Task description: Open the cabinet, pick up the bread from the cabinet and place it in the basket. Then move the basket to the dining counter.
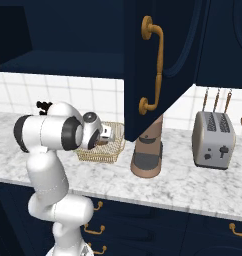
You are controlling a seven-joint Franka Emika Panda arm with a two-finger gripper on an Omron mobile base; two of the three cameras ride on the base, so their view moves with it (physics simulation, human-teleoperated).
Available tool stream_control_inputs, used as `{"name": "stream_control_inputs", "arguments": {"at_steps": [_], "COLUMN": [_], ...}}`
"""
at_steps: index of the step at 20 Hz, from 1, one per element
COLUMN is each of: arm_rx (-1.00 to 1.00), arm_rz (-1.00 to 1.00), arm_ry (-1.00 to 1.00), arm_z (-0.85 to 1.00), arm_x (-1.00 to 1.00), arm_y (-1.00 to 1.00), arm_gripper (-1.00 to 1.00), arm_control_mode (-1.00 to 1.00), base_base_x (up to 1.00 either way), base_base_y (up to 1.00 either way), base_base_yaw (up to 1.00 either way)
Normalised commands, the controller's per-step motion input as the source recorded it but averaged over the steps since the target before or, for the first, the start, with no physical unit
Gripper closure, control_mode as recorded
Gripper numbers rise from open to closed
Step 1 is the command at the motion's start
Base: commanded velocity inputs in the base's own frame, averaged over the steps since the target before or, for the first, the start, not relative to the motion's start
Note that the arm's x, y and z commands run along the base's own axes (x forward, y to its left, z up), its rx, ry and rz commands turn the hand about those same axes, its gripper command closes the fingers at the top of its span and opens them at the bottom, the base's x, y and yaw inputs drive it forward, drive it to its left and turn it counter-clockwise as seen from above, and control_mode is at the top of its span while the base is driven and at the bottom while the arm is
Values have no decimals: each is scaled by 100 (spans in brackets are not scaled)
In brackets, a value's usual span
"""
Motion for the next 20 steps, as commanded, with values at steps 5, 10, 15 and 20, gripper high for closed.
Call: {"name": "stream_control_inputs", "arguments": {"at_steps": [5,10,15,20], "arm_rx": [0,2,7,15], "arm_rz": [0,-26,-42,-13], "arm_ry": [-9,-26,-17,-16], "arm_z": [0,48,98,100], "arm_x": [-7,-70,-57,-55], "arm_y": [0,-9,-6,0], "arm_gripper": [-100,-100,-100,-100], "arm_control_mode": [-100,-100,-100,-100], "base_base_x": [0,0,0,0], "base_base_y": [0,0,0,0], "base_base_yaw": [0,0,0,0]}}
